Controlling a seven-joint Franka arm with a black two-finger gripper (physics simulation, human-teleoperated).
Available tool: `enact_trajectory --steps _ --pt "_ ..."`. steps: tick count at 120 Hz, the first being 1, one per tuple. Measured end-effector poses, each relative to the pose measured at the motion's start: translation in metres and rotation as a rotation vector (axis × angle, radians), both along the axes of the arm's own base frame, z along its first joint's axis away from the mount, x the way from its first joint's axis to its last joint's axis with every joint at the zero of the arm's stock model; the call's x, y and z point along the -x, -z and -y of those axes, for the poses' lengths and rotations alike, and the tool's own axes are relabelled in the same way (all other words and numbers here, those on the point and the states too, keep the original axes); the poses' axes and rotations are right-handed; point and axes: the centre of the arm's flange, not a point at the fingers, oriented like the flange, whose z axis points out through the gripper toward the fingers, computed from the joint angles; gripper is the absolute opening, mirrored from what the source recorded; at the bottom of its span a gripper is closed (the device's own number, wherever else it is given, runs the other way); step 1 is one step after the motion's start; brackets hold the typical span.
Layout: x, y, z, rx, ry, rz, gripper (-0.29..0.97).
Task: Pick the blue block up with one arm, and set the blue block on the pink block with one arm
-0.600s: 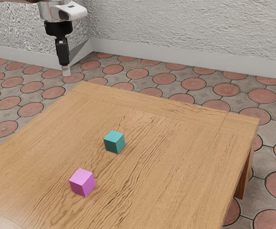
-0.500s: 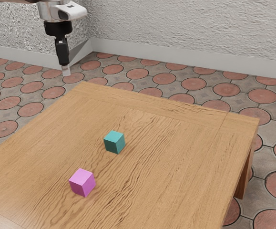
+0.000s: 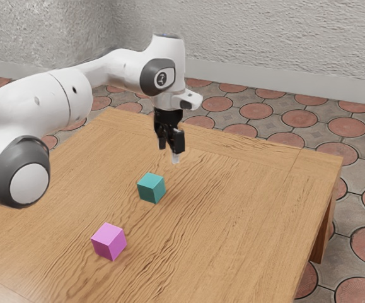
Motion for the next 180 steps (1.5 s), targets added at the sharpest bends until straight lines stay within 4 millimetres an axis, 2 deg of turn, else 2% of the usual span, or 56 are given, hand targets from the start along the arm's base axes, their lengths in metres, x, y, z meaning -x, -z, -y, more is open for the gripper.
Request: enact_trajectory --steps 6,12,22,39,48,58,64,68,75,81,100,117,143,152,158,180 --pt "-0.01 0.026 -0.005 0.003 -0.041 0.009 0.68" --pt "-0.016 0.036 -0.013 0.003 -0.082 0.032 0.68" --pt "-0.025 0.031 -0.034 -0.022 -0.166 0.092 0.68" --pt "-0.036 0.019 -0.05 -0.034 -0.272 0.187 0.68" --pt "-0.042 0.025 -0.073 -0.046 -0.346 0.222 0.68" --pt "-0.048 0.036 -0.074 -0.034 -0.392 0.245 0.68" --pt "-0.042 0.03 -0.07 -0.013 -0.415 0.252 0.68" --pt "-0.029 0.029 -0.067 -0.003 -0.429 0.239 0.68" --pt "0.001 0.05 -0.072 0.005 -0.465 0.206 0.68" --pt "0.011 0.067 -0.073 0.007 -0.486 0.204 0.68" --pt "0.01 0.084 -0.074 0.016 -0.522 0.261 0.68" --pt "0.015 0.106 -0.08 0.015 -0.547 0.27 0.68" --pt "0.026 0.122 -0.09 0.027 -0.568 0.299 0.68" --pt "0.035 0.115 -0.092 0.039 -0.575 0.311 0.68" --pt "0.04 0.117 -0.093 0.042 -0.576 0.309 0.68" --pt "0.048 0.135 -0.095 0.047 -0.588 0.297 0.68"
